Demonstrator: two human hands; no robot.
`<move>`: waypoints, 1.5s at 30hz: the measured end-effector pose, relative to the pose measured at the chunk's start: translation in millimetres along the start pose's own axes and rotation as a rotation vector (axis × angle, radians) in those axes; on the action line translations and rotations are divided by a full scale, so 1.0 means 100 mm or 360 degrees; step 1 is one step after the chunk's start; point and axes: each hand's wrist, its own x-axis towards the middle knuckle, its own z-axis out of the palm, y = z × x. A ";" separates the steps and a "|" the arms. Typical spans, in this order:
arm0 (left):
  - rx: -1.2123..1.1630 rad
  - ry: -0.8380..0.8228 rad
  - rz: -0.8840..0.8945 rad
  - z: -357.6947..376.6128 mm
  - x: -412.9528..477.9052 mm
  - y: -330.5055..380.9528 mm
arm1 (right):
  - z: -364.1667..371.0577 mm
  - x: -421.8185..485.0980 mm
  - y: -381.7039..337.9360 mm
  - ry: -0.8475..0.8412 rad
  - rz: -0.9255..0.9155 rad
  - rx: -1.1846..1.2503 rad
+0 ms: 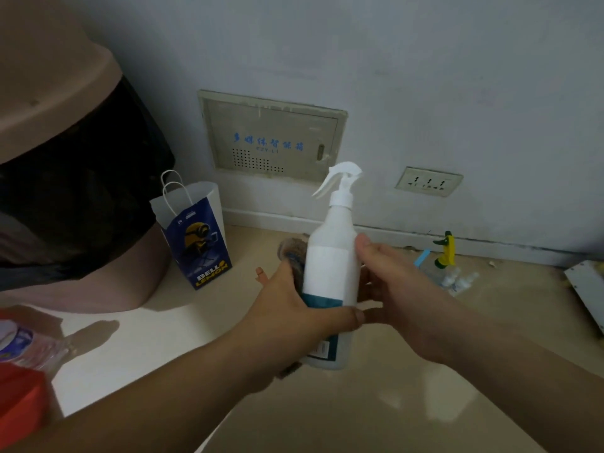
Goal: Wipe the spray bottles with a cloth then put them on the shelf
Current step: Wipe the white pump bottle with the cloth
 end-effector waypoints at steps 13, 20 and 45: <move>0.0139 -0.0409 -0.0098 -0.11 0.00 0.05 | -0.27 0.10 -0.15 0.0310 -0.0583 -0.0319; 0.0297 -0.0538 -0.0115 -0.11 0.00 0.00 | -0.31 0.10 -0.17 0.0278 -0.0383 -0.0372; 0.0461 0.0288 0.0087 0.29 0.26 -0.24 | -0.09 0.14 -0.15 0.0803 -0.0453 -0.0707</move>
